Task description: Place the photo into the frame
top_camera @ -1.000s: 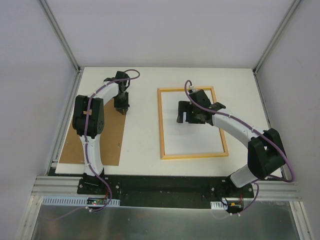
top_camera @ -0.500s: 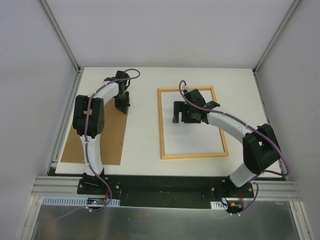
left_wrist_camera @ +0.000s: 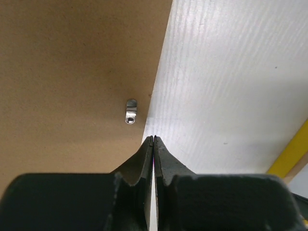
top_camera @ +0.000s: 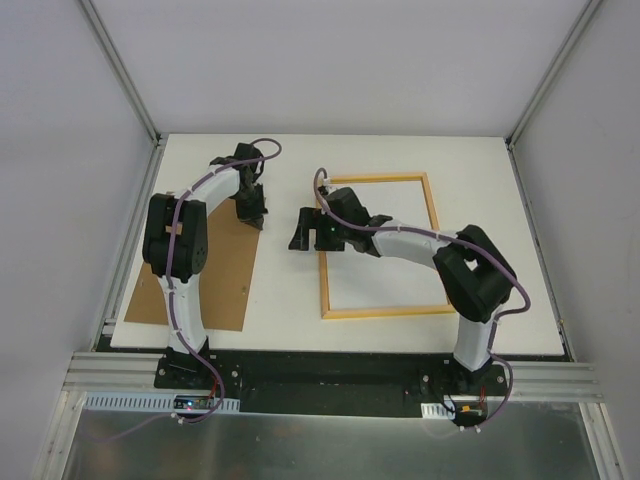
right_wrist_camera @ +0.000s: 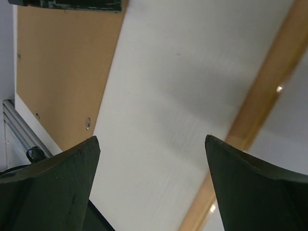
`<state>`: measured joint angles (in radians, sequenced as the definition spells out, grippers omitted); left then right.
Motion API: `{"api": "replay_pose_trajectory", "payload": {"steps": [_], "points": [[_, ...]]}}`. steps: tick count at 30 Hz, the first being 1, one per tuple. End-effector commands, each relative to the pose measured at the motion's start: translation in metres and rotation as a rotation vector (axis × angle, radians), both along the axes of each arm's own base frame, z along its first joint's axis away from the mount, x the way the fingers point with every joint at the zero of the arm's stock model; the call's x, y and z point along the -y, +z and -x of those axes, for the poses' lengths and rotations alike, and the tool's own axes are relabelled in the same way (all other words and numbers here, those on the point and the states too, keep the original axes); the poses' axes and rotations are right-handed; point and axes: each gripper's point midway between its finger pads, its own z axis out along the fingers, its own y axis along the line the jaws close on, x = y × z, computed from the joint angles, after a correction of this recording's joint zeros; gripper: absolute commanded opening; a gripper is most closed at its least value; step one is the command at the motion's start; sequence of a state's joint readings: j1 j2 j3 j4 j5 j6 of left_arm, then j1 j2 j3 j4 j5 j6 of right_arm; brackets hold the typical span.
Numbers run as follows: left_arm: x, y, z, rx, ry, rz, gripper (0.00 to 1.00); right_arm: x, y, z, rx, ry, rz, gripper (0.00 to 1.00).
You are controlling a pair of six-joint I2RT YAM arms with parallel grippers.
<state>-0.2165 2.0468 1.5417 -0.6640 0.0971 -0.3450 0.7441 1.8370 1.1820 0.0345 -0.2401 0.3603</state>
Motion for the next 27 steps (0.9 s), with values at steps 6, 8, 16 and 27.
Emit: {"api": "replay_pose_trajectory", "payload": {"steps": [6,8,16,27], "points": [[0.001,0.032,0.004,0.042,-0.017,-0.002,0.0,-0.081,0.017,0.004,0.059,0.016,-0.241,0.93],[-0.005,0.031,0.002,0.047,-0.04,-0.038,0.05,-0.081,0.017,0.005,0.063,0.007,-0.231,0.93],[-0.017,0.022,-0.021,0.074,-0.136,-0.118,0.38,-0.068,0.02,0.011,0.07,-0.011,-0.215,0.92],[-0.016,0.003,-0.025,0.034,-0.166,-0.1,0.35,-0.05,0.033,0.021,0.11,0.003,-0.174,0.92]]}}
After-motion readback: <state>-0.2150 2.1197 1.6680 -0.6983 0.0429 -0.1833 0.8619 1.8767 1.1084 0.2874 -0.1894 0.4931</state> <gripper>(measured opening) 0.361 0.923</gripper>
